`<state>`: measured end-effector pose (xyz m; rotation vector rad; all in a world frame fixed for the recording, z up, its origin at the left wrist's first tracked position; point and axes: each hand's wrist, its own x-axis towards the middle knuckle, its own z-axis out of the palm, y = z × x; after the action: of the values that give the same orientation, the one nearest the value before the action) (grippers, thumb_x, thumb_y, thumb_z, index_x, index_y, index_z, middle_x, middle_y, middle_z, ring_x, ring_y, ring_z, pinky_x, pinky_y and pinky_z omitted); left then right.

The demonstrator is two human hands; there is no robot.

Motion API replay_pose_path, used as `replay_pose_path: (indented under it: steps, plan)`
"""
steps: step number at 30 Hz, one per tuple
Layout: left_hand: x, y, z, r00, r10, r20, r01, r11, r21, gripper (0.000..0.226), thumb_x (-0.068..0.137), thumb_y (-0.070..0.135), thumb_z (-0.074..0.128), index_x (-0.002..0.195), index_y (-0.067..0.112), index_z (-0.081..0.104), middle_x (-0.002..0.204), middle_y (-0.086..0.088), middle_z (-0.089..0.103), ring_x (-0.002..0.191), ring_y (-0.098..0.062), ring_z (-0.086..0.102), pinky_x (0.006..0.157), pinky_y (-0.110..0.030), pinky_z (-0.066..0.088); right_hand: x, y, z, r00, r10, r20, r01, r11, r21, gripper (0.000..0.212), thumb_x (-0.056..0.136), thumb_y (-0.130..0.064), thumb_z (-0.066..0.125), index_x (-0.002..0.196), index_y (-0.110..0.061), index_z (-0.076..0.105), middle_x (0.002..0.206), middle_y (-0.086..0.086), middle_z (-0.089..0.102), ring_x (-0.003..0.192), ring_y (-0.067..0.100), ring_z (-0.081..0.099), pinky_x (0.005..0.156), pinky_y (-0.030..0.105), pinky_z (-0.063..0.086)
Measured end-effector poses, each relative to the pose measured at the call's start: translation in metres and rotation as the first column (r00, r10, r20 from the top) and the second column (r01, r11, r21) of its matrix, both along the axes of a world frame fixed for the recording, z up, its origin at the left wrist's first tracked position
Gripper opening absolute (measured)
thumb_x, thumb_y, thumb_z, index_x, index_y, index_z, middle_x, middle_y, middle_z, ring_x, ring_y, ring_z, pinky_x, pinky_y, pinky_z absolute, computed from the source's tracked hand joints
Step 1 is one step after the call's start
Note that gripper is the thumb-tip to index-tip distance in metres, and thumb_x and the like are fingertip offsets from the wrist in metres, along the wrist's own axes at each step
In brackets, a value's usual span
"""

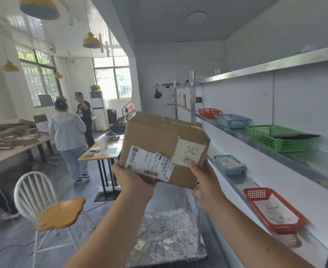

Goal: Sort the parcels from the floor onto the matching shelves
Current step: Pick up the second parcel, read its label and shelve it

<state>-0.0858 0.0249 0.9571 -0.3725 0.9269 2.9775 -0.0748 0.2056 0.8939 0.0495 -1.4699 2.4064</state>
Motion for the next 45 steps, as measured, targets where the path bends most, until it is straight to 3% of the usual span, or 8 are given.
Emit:
replay_pose_path:
  steps: [3,7,16,22,27,33,38,45]
  plan:
    - [0.003,0.005,-0.005,0.999,0.022,-0.045,-0.019,0.998,0.065,0.044,0.098,0.052,0.040,0.095,0.029,0.077,0.090,-0.004,0.080,0.097,-0.033,0.072,0.097,-0.049,0.054,0.002,-0.004,-0.004,0.984,0.147,0.102,-0.137,0.986,-0.093,0.063,0.069,-0.043,0.085,0.129,-0.045,0.066,0.139,-0.012,0.070,0.124,0.026,0.060,0.107,0.073,0.043]
    - [0.007,0.007,-0.010,0.999,0.018,-0.051,-0.012,0.995,0.100,0.046,0.100,0.047,0.039,0.097,0.025,0.080,0.095,-0.008,0.082,0.101,-0.035,0.073,0.105,-0.058,0.052,0.000,-0.009,-0.006,0.977,0.215,0.012,-0.207,0.952,-0.227,0.061,0.081,-0.028,0.078,0.140,-0.028,0.063,0.145,0.015,0.068,0.111,0.039,0.072,0.085,0.060,0.061]
    - [0.005,-0.007,-0.019,0.999,0.040,-0.025,-0.042,0.994,-0.102,0.038,0.100,0.007,0.039,0.112,0.009,0.075,0.122,-0.020,0.079,0.114,-0.037,0.075,0.110,-0.053,0.056,-0.008,0.005,0.021,0.993,0.060,-0.099,-0.084,0.961,-0.262,0.057,0.078,-0.025,0.078,0.133,-0.027,0.065,0.112,0.005,0.082,0.105,0.031,0.076,0.078,0.058,0.064]
    - [-0.004,-0.019,-0.020,0.988,0.063,-0.141,-0.121,0.880,-0.459,0.070,0.090,-0.013,0.027,0.139,0.020,0.064,0.129,-0.012,0.076,0.098,-0.028,0.073,0.066,-0.038,0.060,-0.007,0.006,0.025,0.997,-0.023,-0.070,0.004,0.963,-0.271,0.064,0.082,-0.030,0.082,0.143,-0.029,0.060,0.120,0.005,0.080,0.110,0.030,0.075,0.075,0.048,0.064]
    - [-0.002,-0.024,-0.022,0.973,0.006,-0.232,-0.116,0.880,-0.461,0.026,0.108,0.023,0.049,0.122,0.022,0.070,0.094,-0.003,0.071,0.083,-0.019,0.066,0.059,-0.028,0.053,-0.002,0.003,0.029,0.998,-0.068,0.004,0.066,0.948,-0.311,0.081,0.068,-0.042,0.086,0.144,-0.027,0.059,0.123,0.005,0.079,0.118,0.028,0.072,0.083,0.046,0.064]
    - [0.004,-0.027,-0.017,0.987,-0.084,-0.139,0.032,0.940,-0.340,0.073,0.095,0.087,0.022,0.144,0.049,0.060,0.121,0.008,0.078,0.106,-0.020,0.072,0.068,-0.036,0.059,0.008,-0.006,0.035,0.999,0.008,-0.031,-0.016,0.970,-0.245,0.089,0.067,-0.066,0.086,0.145,-0.031,0.061,0.134,0.006,0.076,0.125,0.032,0.071,0.099,0.059,0.058]
    - [0.014,-0.033,-0.022,0.976,-0.164,-0.140,0.107,0.932,-0.348,0.065,0.096,0.087,0.024,0.145,0.055,0.053,0.117,0.011,0.081,0.112,-0.028,0.073,0.094,-0.057,0.059,0.017,-0.008,0.046,0.984,0.147,-0.097,-0.167,0.954,-0.247,0.070,0.086,-0.064,0.058,0.143,-0.025,0.064,0.135,0.008,0.075,0.127,0.031,0.070,0.105,0.054,0.053]
    - [0.011,-0.043,-0.031,0.955,-0.245,-0.166,0.173,0.917,-0.360,0.051,0.110,0.044,0.052,0.153,0.066,0.037,0.136,0.004,0.074,0.100,-0.028,0.073,0.064,-0.041,0.062,0.026,-0.008,0.056,0.990,0.127,-0.069,-0.135,0.982,-0.134,0.065,0.083,-0.060,0.062,0.138,-0.025,0.067,0.128,0.005,0.079,0.124,0.029,0.071,0.103,0.051,0.054]
